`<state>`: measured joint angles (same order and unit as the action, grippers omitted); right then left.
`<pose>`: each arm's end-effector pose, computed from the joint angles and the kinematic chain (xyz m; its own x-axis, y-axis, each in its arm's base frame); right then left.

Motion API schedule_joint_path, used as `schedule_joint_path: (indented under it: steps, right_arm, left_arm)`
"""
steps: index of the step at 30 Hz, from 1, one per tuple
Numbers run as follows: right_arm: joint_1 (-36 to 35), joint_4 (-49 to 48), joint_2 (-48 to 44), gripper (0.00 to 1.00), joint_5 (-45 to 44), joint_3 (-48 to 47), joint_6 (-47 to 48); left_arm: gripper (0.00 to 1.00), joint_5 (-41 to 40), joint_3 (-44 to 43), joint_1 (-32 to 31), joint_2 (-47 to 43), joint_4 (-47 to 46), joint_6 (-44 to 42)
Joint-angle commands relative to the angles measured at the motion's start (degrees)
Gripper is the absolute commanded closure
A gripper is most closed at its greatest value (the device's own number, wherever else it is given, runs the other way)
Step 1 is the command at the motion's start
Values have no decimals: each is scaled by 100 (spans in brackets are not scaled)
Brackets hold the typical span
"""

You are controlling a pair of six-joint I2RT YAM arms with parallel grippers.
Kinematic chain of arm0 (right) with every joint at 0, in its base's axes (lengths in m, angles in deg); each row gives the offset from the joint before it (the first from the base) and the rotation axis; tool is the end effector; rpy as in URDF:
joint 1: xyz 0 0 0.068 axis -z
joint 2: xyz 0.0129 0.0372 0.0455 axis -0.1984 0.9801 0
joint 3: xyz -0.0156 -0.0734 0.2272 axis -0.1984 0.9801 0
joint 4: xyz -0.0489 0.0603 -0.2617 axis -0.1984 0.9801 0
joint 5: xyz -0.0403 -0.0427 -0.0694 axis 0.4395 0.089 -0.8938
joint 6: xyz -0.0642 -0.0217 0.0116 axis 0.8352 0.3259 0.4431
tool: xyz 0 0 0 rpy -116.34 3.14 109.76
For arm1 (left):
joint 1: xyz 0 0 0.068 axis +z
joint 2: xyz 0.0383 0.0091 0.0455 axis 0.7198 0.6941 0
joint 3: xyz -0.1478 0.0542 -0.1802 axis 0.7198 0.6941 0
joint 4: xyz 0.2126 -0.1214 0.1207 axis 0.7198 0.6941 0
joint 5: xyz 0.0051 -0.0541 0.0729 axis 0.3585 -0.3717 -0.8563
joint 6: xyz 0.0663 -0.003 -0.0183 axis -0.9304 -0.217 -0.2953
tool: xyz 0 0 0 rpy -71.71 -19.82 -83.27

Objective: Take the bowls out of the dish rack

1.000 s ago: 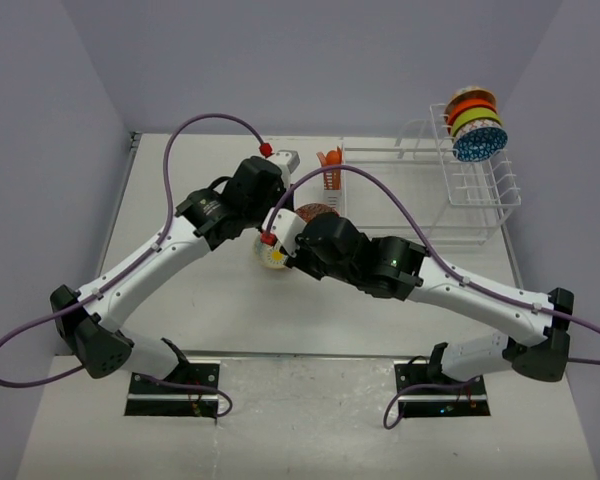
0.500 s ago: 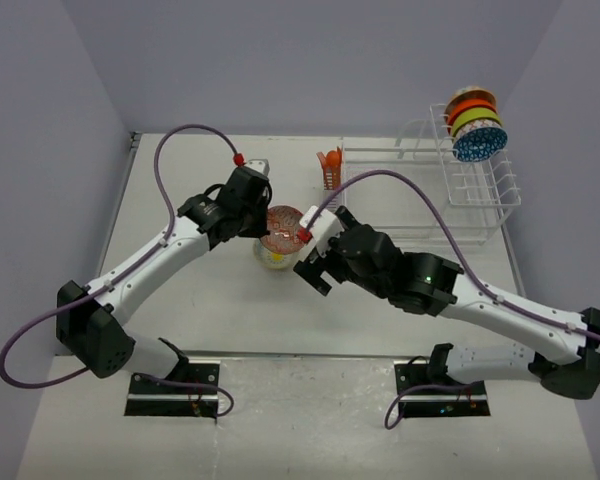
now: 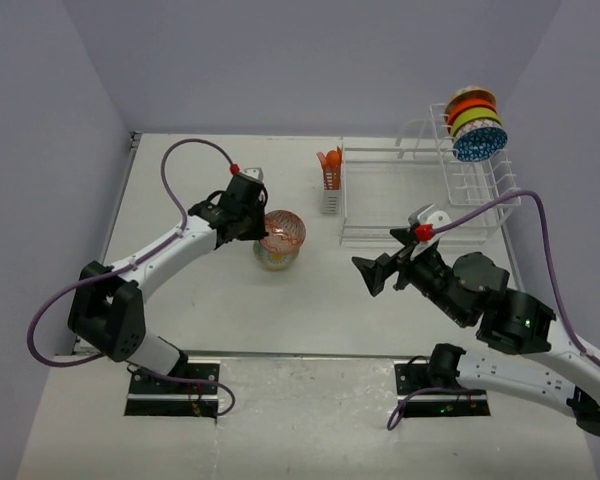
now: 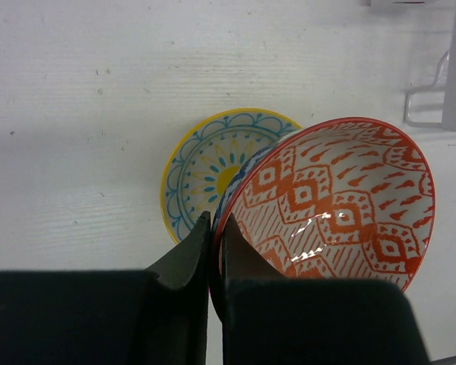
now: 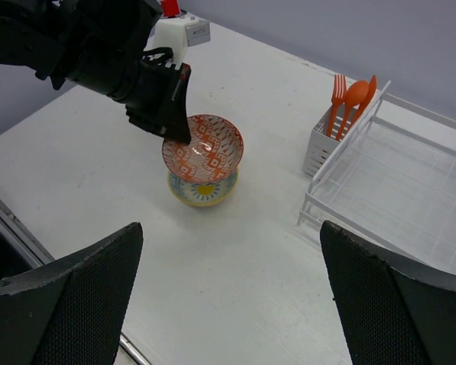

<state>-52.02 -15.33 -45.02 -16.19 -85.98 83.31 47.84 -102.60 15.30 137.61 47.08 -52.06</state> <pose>0.1026 0.1530 0.3823 -0.1172 -0.0303 -0.9926 -0.6143 0.7876 0.0485 0.3011 -0.1708 0.2057 -0.7989 -0.1433 -0.5841 0.0122 0.9671 -0.2540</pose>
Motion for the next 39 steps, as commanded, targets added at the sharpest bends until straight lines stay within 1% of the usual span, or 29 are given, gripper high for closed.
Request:
schedule_joint_path:
  steps: [1, 7, 13, 16, 19, 22, 25, 27, 30, 31, 34, 36, 39]
  right_arm:
    - [36, -9, -75, 1, -290, 24, -371]
    - [36, 79, -734, 1, -827, -152, -845]
    - [36, 79, -1419, 1, -862, -319, -977]
    - [27, 79, -1569, 1, -950, -328, -978]
    - [36, 88, -1552, 1, -968, -276, -978]
    - [27, 141, -1377, 1, -1064, -249, -960]
    - [36, 149, -1228, 1, -1065, -266, -916]
    - [36, 149, -1210, 1, -1082, -284, -899]
    - [27, 149, -1210, 1, -1056, -276, -890]
    - [36, 141, -1201, 1, -1038, -267, -890]
    - [36, 141, -1139, 1, -977, -232, -925]
    - [36, 158, -1060, 1, -959, -214, -960]
    - [36, 350, -824, 1, -1029, -275, -1100]
  left_arm:
    - [100, 61, 39, 121, 106, -657, 152]
    - [100, 79, 276, 130, 97, -851, 152]
    - [100, 149, 479, 156, -96, -1009, 170]
    - [100, 175, 531, 217, -210, -1009, 179]
    - [100, 254, 663, 437, -438, -1088, 240]
    - [100, 263, 760, 797, -676, -1097, 310]
    - [100, 412, 883, 1402, -922, -1114, 372]
    - [100, 404, 1023, 1640, -1019, -1115, 468]
    - [100, 273, 1313, 2368, -1160, -1106, 810]
    - [100, 237, 1409, 2510, -1160, -1141, 907]
    - [100, 307, 1805, 2906, -950, -1456, 1223]
    - [100, 307, 1911, 2933, -765, -1694, 1321]
    - [100, 263, 1894, 2934, -221, -1826, 1348]
